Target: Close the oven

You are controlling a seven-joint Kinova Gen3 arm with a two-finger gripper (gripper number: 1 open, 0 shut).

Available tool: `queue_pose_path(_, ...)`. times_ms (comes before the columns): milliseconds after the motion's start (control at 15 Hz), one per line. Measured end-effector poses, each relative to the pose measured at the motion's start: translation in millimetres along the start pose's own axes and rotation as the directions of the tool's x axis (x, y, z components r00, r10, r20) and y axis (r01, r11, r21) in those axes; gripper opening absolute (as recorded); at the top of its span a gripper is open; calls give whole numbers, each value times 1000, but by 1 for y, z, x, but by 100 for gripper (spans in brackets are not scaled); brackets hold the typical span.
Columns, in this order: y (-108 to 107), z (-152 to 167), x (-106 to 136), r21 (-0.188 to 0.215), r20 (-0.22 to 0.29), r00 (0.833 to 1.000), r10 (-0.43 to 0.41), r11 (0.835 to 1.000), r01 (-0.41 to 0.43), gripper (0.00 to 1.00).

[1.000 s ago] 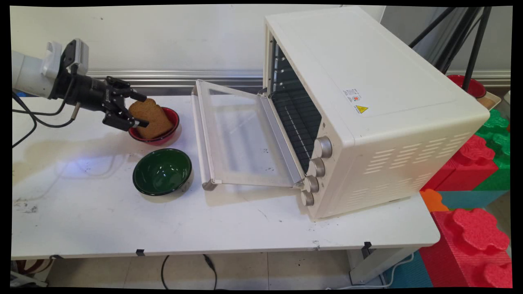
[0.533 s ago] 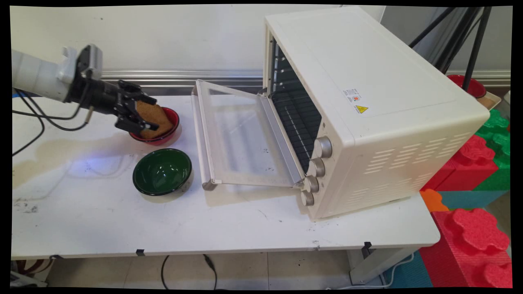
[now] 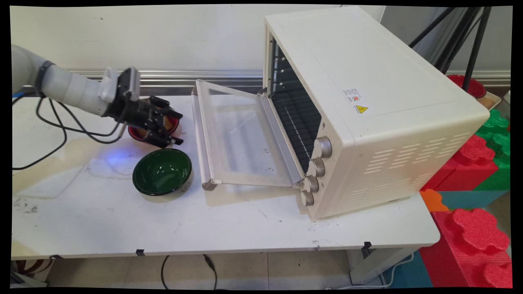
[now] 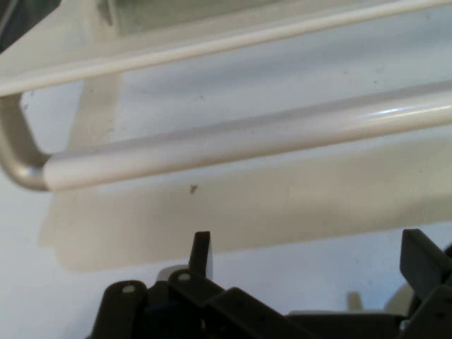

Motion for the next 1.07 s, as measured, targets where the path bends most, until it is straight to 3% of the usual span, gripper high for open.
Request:
queue_pose_path(200,-1,17,1,-9,-1,1000,15,1000,-15,100)
queue_pose_path(267,-1,22,2,-12,-2,1000,20,1000,-20,0)
queue_pose_path(667,-2,47,4,-22,-22,999,39,999,-40,0)
queue_pose_path(1067,-1,54,7,-21,-76,996,44,999,-46,0)
